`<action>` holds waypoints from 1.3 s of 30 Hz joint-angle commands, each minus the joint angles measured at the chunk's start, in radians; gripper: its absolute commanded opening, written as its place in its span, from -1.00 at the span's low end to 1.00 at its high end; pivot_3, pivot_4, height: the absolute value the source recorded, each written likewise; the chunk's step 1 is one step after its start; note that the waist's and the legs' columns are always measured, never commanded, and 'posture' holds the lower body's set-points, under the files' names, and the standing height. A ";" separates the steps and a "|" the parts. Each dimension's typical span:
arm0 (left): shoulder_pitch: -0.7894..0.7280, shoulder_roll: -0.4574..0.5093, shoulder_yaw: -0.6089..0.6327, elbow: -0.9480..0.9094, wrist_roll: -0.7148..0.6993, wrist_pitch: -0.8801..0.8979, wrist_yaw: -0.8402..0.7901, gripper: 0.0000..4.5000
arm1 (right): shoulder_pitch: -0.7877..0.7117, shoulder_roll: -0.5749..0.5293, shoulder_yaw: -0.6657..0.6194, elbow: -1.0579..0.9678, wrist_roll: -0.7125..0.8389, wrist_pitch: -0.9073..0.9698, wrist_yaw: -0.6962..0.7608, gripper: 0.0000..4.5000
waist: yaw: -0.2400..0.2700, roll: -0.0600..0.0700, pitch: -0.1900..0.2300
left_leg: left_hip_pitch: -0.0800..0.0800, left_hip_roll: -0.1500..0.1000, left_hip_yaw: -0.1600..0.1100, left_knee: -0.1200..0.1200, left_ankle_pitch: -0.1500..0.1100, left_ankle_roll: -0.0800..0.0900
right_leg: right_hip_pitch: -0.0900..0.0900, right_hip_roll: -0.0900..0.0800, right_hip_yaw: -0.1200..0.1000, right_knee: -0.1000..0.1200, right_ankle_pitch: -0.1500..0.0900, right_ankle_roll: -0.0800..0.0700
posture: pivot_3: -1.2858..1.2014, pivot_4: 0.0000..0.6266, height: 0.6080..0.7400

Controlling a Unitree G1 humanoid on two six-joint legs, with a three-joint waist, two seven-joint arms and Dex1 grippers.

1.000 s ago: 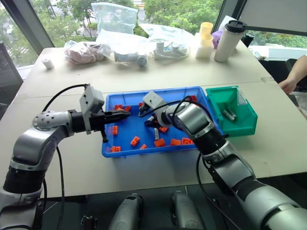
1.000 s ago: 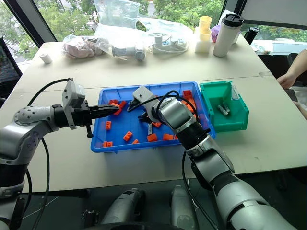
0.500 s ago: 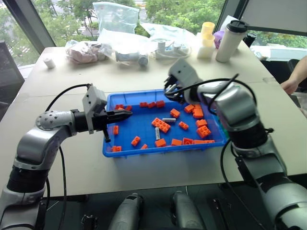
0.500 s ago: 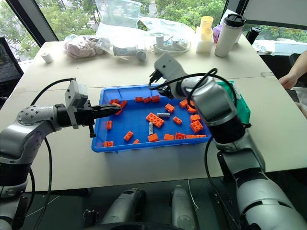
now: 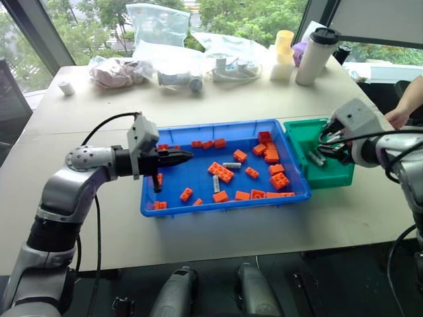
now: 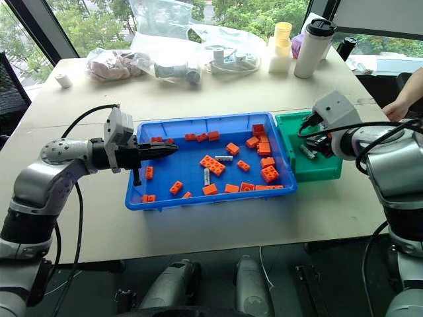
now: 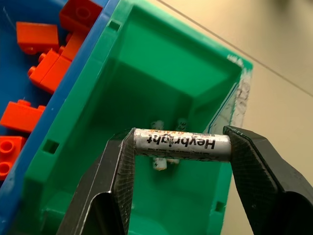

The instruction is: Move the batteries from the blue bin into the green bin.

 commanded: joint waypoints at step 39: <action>0.057 0.007 0.052 -0.099 0.005 0.000 0.049 -1.00 | -0.353 0.463 0.405 0.159 0.403 0.115 0.151 0.97 | -0.005 -0.001 0.000 | -0.001 -0.001 -0.003 0.001 0.000 -0.001 | -0.001 -0.001 -0.001 0.000 0.000 0.000 | 0.03 -0.52 1.00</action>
